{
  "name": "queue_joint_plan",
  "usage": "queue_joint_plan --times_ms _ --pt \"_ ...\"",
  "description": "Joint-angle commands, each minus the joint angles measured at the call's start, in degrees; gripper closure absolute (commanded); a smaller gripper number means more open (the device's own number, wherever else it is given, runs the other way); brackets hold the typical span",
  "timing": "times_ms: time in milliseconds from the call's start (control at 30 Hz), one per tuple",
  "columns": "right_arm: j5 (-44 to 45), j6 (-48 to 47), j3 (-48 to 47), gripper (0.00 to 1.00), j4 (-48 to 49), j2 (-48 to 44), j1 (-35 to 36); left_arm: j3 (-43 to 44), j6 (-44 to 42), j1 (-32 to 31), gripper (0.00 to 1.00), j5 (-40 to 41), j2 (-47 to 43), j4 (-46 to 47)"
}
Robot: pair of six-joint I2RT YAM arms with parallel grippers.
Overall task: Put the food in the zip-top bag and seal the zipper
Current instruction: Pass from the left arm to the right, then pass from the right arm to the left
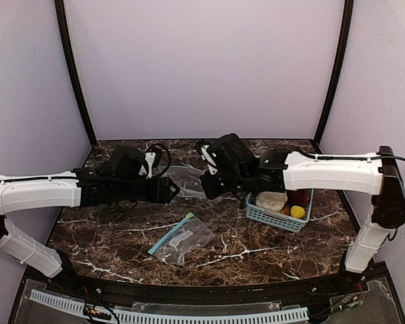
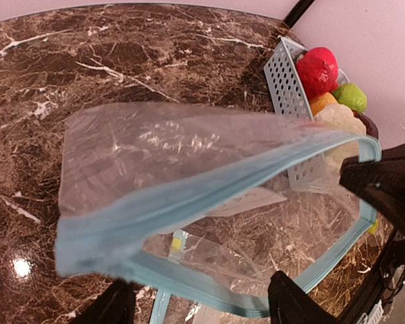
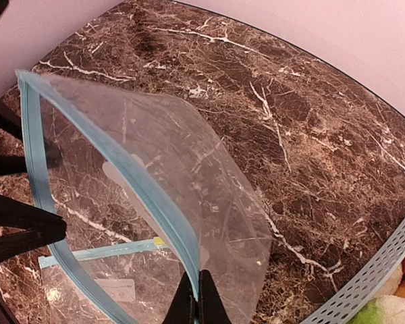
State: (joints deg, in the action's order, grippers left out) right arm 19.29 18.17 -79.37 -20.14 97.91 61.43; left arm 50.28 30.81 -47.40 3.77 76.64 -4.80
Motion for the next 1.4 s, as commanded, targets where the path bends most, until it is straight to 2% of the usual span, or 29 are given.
queue_joint_plan --times_ms 0,167,333,433,667,1100,1200,1367 --pt "-0.3 -0.9 0.0 1.00 -0.8 1.9 0.9 3.2 -5.3 1.2 0.23 3.1 -5.2 -8.9" --pt "-0.7 -1.0 -0.7 1.00 -1.0 2.5 0.9 5.1 -7.4 3.7 0.10 3.7 -8.3 -17.5" --pt "-1.2 -1.4 -1.5 1.00 -1.2 3.1 1.0 8.6 -10.9 5.3 0.04 1.7 -9.0 -23.2" --pt "-1.5 -1.6 -1.6 1.00 -1.3 3.5 1.0 11.5 -13.8 6.1 0.01 -2.1 -7.7 -25.1" --pt "-1.9 -2.2 -1.9 1.00 -1.7 3.7 1.6 18.1 -19.4 7.3 0.01 -6.9 -1.6 -27.5" --pt "-2.1 -2.9 -2.6 1.00 -2.3 4.2 2.0 27.1 -30.0 9.2 0.02 -8.1 6.9 -31.6" --pt "-2.1 -3.1 -3.1 1.00 -2.4 4.4 2.0 28.2 -30.4 9.2 0.05 -8.4 8.5 -32.4" --pt "-2.1 -3.4 -3.4 1.00 -2.6 4.5 2.0 29.0 -33.2 9.3 0.20 -8.3 10.0 -32.9"
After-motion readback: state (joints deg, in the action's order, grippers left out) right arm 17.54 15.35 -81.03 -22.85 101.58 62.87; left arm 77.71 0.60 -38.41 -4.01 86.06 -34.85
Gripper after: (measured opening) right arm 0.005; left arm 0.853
